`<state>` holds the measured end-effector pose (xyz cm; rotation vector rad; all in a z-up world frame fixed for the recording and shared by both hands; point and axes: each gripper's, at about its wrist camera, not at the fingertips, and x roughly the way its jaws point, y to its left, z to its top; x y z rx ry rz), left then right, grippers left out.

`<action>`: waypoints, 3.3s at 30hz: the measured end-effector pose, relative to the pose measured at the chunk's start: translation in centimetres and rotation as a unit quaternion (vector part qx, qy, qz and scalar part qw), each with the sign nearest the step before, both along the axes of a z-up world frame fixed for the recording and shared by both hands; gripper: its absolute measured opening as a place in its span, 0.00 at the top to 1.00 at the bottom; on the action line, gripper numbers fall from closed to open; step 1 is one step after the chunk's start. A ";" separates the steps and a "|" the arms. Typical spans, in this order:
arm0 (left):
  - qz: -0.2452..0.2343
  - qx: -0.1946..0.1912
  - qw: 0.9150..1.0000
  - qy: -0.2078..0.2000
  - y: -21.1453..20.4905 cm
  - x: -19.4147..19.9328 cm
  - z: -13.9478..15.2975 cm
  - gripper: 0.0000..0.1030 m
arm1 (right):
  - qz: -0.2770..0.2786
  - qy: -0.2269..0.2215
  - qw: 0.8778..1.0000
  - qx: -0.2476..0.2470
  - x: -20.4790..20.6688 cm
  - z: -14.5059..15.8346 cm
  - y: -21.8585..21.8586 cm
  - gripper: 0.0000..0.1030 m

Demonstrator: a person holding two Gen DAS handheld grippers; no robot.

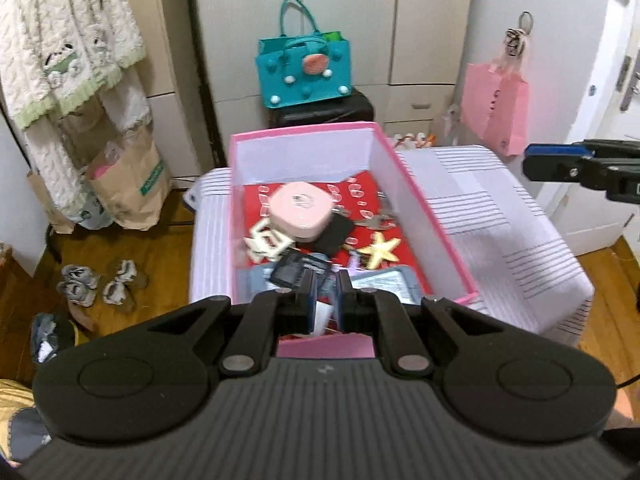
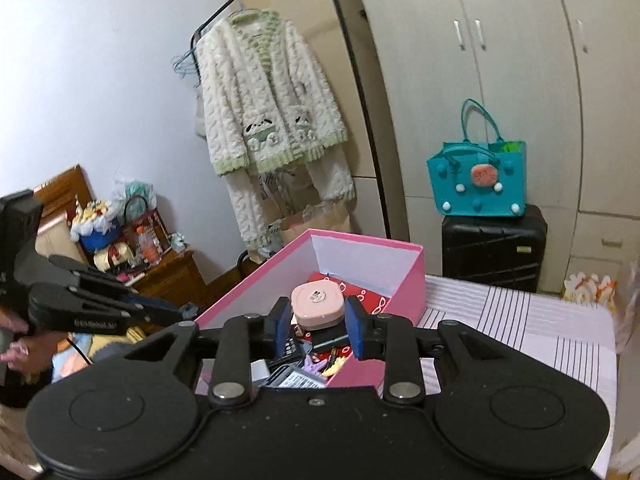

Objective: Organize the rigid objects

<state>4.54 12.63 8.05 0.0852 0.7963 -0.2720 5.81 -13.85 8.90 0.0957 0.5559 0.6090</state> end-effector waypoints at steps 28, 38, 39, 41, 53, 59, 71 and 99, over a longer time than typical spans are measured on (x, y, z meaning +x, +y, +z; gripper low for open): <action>0.115 0.004 0.990 -0.087 -5.1 -8.7 -2.0 0.01 | -0.181 -0.022 0.982 -0.051 -12.5 -0.6 -2.4 0.03; 0.128 -0.004 0.987 -0.100 -6.3 -10.7 -2.4 0.00 | -0.228 -0.008 0.972 -0.057 -13.5 -1.3 -3.4 0.03; 0.124 -0.005 0.987 -0.099 -6.3 -10.7 -2.4 0.00 | -0.229 -0.010 0.971 -0.063 -13.6 -1.4 -3.3 0.03; 0.117 -0.004 0.989 -0.094 -6.4 -10.6 -2.5 0.00 | -0.229 -0.011 0.971 -0.069 -13.6 -1.4 -3.2 0.03; 0.137 0.013 0.986 -0.098 -6.4 -10.7 -3.3 0.00 | -0.235 0.004 0.967 -0.093 -13.7 -2.2 -2.5 0.03; 0.136 0.017 0.986 -0.092 -6.2 -11.0 -3.7 0.00 | -0.253 0.010 0.961 -0.109 -13.7 -2.8 -2.2 0.03; 0.129 0.007 0.987 -0.100 -6.6 -12.4 -3.4 0.00 | -0.262 0.003 0.957 -0.123 -14.4 -2.9 -2.0 0.03; 0.128 0.017 0.985 -0.113 -7.0 -12.7 -3.4 0.00 | -0.264 -0.011 0.956 -0.126 -15.1 -2.6 -2.1 0.02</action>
